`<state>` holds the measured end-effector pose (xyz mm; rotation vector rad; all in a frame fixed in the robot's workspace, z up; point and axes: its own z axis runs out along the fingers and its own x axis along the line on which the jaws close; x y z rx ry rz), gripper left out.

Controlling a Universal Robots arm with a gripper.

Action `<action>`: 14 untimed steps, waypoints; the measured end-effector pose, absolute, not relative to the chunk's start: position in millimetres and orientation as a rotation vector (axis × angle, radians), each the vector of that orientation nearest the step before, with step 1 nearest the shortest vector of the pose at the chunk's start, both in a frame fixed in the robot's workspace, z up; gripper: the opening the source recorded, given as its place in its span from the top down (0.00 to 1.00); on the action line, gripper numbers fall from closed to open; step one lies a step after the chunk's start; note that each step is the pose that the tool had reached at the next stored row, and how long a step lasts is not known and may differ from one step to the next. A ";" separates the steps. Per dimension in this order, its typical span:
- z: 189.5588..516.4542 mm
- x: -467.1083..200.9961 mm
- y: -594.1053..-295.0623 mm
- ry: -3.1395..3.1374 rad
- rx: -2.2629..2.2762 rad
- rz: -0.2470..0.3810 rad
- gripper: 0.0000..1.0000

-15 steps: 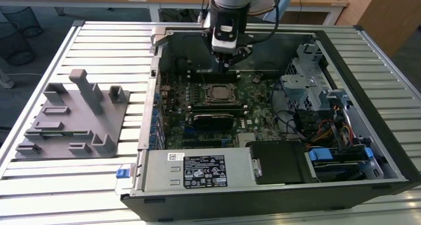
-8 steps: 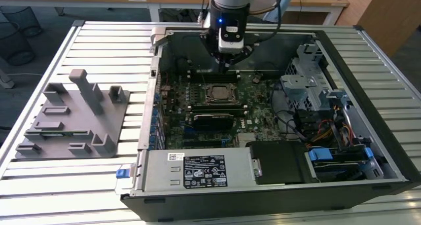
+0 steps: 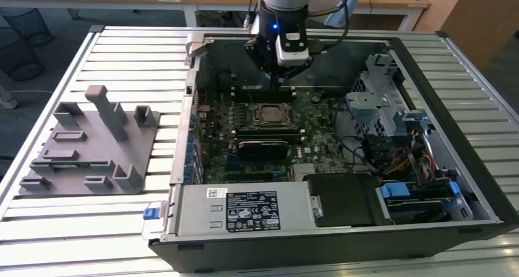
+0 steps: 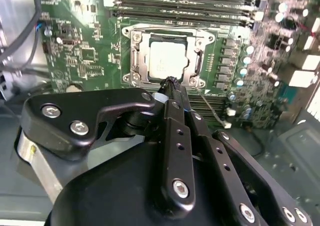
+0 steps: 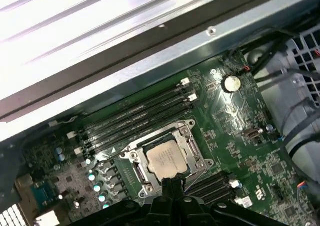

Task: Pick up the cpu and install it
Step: 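Install the first cpu locking lever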

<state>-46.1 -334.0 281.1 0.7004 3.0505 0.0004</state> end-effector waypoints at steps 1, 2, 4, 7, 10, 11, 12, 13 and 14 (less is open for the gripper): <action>281.0 -46.2 -334.0 3.057 0.673 0.001 0.89; 281.0 -46.2 -334.0 3.062 0.649 0.001 0.89; 281.0 -46.2 -334.0 3.068 0.621 0.001 0.89; 281.0 -46.2 -334.0 3.069 0.615 0.001 0.89; 281.0 -46.2 -334.0 3.071 0.602 0.001 0.89; 280.9 -46.3 -334.0 3.076 0.578 0.001 0.89; 280.8 -46.3 -334.0 3.081 0.550 0.001 0.89; 280.7 -46.3 -334.0 3.086 0.522 0.001 0.89; 280.5 -46.3 -334.0 3.091 0.495 0.002 0.89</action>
